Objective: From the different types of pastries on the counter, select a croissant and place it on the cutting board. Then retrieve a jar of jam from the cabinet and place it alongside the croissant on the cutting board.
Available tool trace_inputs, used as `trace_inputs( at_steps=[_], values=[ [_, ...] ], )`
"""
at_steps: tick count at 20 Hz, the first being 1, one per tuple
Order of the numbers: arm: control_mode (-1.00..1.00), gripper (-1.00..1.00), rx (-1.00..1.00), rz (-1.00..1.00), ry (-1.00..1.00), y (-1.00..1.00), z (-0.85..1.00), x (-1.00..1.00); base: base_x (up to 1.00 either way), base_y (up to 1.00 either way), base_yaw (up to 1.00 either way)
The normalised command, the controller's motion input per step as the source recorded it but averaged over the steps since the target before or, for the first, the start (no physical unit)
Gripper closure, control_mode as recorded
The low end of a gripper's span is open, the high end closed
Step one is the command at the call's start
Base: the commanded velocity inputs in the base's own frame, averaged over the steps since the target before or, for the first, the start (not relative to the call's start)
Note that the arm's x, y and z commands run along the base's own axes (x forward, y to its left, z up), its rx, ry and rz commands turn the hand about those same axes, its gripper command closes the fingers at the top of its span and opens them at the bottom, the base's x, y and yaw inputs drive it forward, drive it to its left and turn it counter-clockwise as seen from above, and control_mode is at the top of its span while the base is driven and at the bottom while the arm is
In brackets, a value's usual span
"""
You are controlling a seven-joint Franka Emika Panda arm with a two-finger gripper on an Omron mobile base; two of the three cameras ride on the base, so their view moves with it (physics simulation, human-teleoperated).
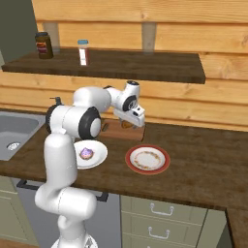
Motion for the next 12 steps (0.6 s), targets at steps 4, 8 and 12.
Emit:
trace_inputs(
  at_steps=[4, 8, 12],
  values=[
    [-1.00, 1.00, -0.04, 0.16, -0.05, 0.57, 0.00, 0.01, 0.00, 0.00, 0.00],
    [-1.00, 1.00, -0.06, 0.18, -0.10, 0.58, 0.00, 0.00, 0.00, 0.00, 0.00],
    [-1.00, 1.00, -0.08, 0.18, -0.13, 0.65, 0.00, 0.09, 0.00, 0.00, 0.00]
  ],
)
